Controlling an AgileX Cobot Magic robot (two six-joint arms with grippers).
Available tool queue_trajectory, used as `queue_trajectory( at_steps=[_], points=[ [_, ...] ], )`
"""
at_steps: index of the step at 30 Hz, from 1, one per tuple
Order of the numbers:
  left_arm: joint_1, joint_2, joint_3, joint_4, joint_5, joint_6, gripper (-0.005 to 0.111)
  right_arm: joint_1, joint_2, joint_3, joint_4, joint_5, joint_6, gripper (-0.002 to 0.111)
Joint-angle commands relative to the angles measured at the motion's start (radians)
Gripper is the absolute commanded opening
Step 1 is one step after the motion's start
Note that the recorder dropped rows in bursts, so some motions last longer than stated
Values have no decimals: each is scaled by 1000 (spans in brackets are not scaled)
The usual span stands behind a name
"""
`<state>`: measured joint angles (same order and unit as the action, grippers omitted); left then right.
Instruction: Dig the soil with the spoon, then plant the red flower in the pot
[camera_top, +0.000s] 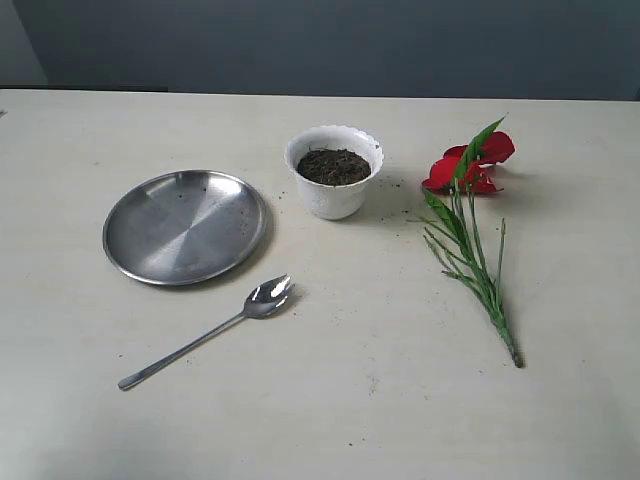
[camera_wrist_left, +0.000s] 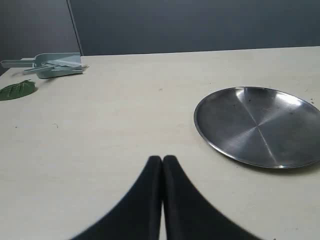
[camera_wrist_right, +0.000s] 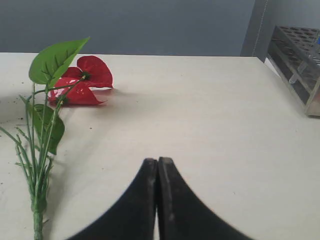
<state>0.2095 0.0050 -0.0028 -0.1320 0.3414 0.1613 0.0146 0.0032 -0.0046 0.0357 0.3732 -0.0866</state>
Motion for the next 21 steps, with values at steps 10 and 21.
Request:
queue_trajectory(
  at_steps=[10,21],
  points=[
    [-5,-5,3,11,-5,-1,0,-3,-3,5,-2,-12,-1,0],
    [-5,-5,3,18,-216,-3,0,-3,-3,5,-2,-12,-1,0]
  ],
)
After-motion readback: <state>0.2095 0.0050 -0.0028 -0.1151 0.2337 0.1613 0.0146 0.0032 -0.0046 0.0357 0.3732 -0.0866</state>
